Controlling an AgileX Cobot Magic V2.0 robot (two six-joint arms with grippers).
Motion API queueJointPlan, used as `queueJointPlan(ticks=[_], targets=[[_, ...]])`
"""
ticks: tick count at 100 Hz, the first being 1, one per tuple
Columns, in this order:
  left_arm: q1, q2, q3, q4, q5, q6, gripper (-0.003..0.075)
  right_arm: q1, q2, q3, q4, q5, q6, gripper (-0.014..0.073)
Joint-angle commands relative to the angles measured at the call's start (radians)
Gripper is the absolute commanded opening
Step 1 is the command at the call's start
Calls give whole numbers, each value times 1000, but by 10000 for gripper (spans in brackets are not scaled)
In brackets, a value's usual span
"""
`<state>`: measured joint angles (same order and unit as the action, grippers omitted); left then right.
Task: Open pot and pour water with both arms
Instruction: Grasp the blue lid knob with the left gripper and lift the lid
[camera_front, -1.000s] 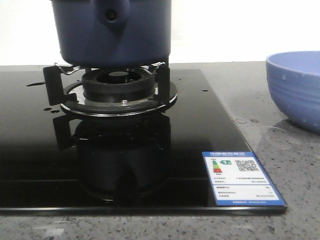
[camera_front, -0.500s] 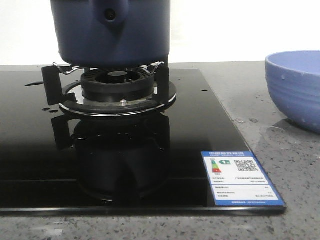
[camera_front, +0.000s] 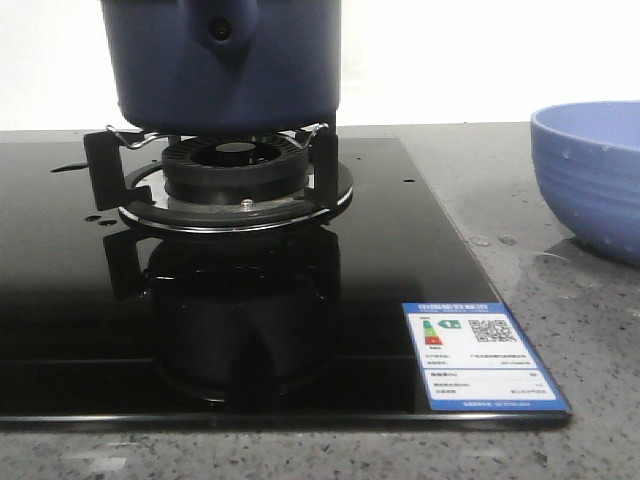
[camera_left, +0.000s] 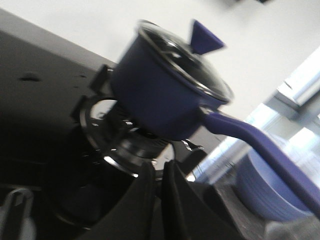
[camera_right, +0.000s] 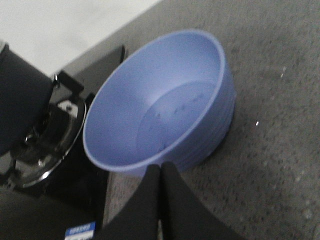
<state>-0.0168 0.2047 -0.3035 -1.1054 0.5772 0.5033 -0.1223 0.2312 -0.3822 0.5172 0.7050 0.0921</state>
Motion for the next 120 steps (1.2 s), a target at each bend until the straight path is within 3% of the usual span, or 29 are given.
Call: queueJointPlan(ticks=[1,15,35,48,54,63,72,77,85,92,120], targets=[[-57,62,-75,-103,4,116,-20,-1,76,-102,58,87,-4,-69],[-165,172,-112,-231,112,271,-20,43,174,-202,184,169,-44,-69],[-272,359,-179,-512,224,621,-20,109,289,-325,292,261,-293,-69],[-275,458,-281,-476,251,709,-11,111,292,-368,292,247,-440,-69],[-272,502,-330,-435,278,731,43,111,292,-383,292,240,-462,-55],[-272,573,-412,-368,280,769,204,111,292,-397,286,221,-472,20],[-272,635,-481,-358,245,827,386,111,292,-408,286,188,-472,201],[-272,668,-516,-358,209,854,442,111,292,-413,286,172,-472,300],[-272,721,-564,-358,177,904,462,111,292,-414,286,144,-472,430],[-272,771,-606,-358,177,963,462,111,292,-414,286,127,-472,477],[-272,974,-805,-368,162,1101,464,111,292,-414,286,105,-472,476]])
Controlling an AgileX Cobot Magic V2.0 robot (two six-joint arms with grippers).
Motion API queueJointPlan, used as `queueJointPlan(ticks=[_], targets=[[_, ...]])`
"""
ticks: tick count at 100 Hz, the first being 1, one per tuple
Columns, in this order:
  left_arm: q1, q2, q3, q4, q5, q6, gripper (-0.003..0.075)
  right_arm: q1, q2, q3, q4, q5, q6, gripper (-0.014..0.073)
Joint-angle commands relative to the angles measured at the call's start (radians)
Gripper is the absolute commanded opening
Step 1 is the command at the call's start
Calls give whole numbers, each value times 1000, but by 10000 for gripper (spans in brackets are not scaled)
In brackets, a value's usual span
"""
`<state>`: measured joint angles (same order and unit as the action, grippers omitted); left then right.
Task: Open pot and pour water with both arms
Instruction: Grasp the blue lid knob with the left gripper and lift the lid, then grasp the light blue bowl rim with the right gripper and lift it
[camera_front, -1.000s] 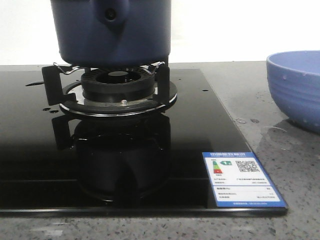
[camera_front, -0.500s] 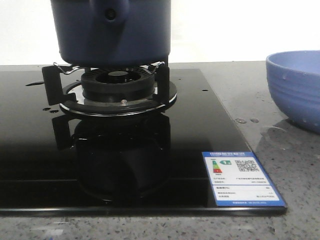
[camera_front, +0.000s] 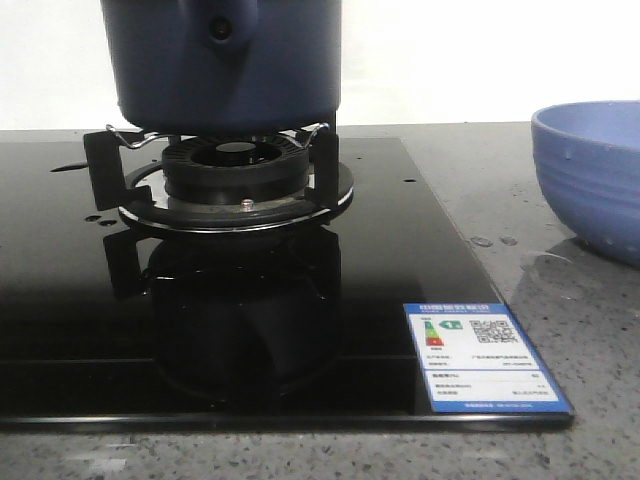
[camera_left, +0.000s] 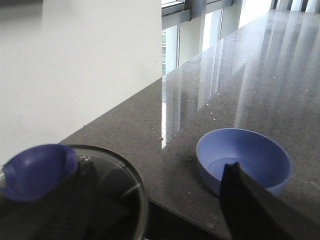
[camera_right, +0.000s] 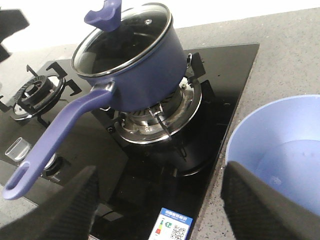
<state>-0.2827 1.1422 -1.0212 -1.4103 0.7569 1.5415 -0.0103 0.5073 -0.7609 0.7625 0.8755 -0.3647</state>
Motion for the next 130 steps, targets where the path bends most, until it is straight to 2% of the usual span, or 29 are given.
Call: queueJointPlan(ticks=[1,15,36,50,107,117,130], targets=[[-6,45,-92,-63,-21,70,465,-1,16,-35,41,-65,-15,476],[-6,122,-159,-63,-64,108,508,-1,16,-35,41,-65,-15,472],[-6,209,-183,-99,-108,129,510,-1,16,-35,41,-65,-15,472],[-6,271,-193,-111,-105,129,540,-1,16,-35,41,-65,-15,472],[-6,371,-193,-209,-88,135,532,-1,16,-35,41,-53,-15,472],[-6,371,-193,-225,-88,135,494,-1,16,-35,41,-56,-15,472],[-6,371,-193,-248,-60,135,374,-1,16,-35,41,-57,-15,472]])
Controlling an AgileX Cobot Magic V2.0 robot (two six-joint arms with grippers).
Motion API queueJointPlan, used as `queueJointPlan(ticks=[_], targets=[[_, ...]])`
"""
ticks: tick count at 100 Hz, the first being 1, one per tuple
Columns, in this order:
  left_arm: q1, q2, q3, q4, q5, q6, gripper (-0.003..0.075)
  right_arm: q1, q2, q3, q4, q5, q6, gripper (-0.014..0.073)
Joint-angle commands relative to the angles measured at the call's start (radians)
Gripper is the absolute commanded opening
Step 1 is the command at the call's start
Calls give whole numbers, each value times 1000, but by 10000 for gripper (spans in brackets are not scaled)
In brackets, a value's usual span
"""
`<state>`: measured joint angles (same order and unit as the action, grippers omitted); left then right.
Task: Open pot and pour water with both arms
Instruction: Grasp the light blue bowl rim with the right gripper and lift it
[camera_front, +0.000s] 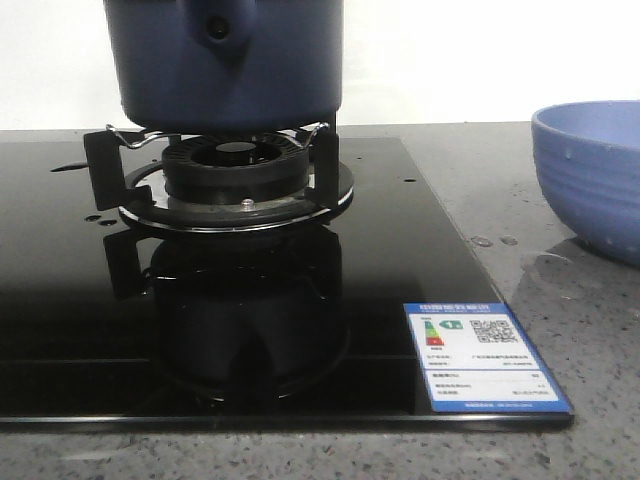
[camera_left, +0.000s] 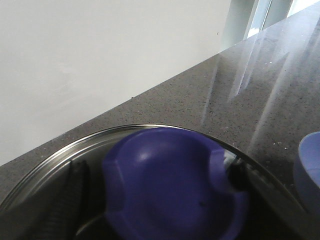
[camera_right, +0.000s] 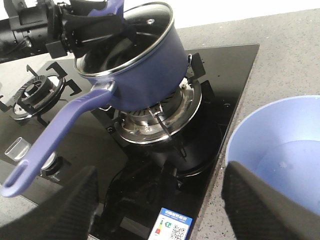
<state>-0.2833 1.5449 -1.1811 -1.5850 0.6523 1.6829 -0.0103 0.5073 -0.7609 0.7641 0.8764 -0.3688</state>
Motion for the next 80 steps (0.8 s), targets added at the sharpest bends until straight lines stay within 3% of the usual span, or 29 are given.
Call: queueJointPlan(ticks=[1,17,49,80], targets=[[-6,-31,-33,-76,47,-6,368,-1,16,-35,39,-58,-11,472],[-6,-44,-35,-91,61,-6,281,-1,16,-35,39,-71,-11,472],[7,-232,-35,-93,-74,-10,279,-1,27,-35,39,-104,-11,472],[129,-489,45,71,-82,-309,279,-28,223,-81,-54,-94,21,472]])
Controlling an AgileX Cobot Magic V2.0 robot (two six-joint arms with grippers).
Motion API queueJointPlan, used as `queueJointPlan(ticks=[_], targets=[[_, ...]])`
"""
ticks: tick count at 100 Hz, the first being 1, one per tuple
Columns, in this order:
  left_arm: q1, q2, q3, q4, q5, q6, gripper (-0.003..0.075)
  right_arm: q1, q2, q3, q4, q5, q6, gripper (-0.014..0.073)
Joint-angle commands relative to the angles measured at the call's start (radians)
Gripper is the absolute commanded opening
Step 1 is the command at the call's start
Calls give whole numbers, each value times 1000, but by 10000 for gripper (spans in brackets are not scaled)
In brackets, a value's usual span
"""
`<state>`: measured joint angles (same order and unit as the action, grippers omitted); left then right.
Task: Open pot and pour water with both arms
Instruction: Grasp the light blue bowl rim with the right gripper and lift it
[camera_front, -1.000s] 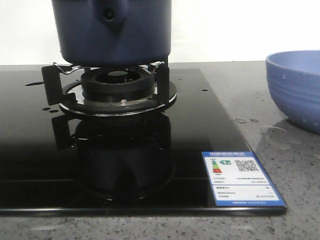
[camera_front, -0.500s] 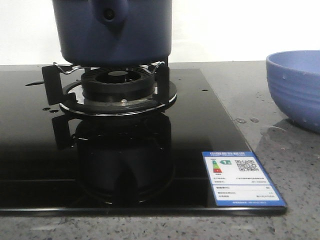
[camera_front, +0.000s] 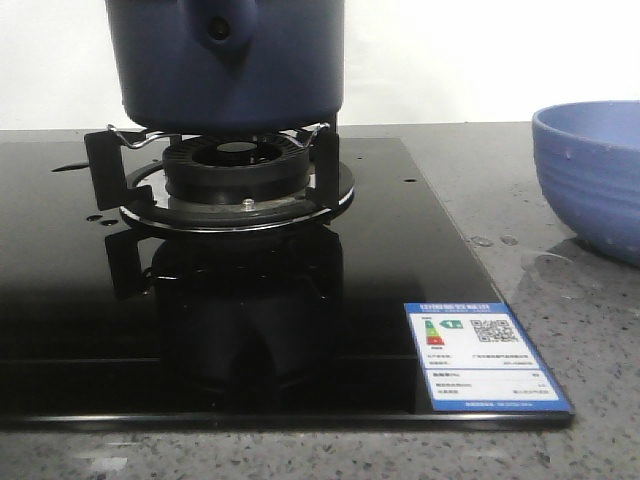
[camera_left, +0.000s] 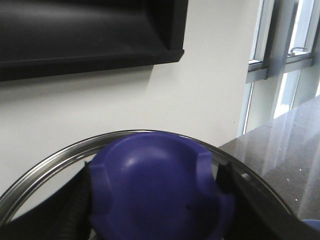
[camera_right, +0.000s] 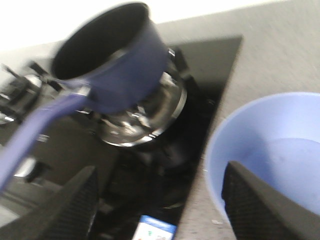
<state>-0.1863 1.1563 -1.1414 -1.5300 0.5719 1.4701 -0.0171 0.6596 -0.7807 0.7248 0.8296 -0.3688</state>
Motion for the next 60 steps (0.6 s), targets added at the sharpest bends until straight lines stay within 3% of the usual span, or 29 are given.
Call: queueJointPlan(ticks=[1,23,34,60], targets=[[35,-114,9,21,-2,-100,279,-23,77,-65,-28,-45,27,472],[89,-344,152,203,-41,-278,279,-98,251,-198,-320,98,248,472],[89,-440,214,218,-55,-283,279,-125,310,-201,-435,139,292,472],[89,-509,253,223,-87,-295,279,-166,445,-188,-480,113,312,472]])
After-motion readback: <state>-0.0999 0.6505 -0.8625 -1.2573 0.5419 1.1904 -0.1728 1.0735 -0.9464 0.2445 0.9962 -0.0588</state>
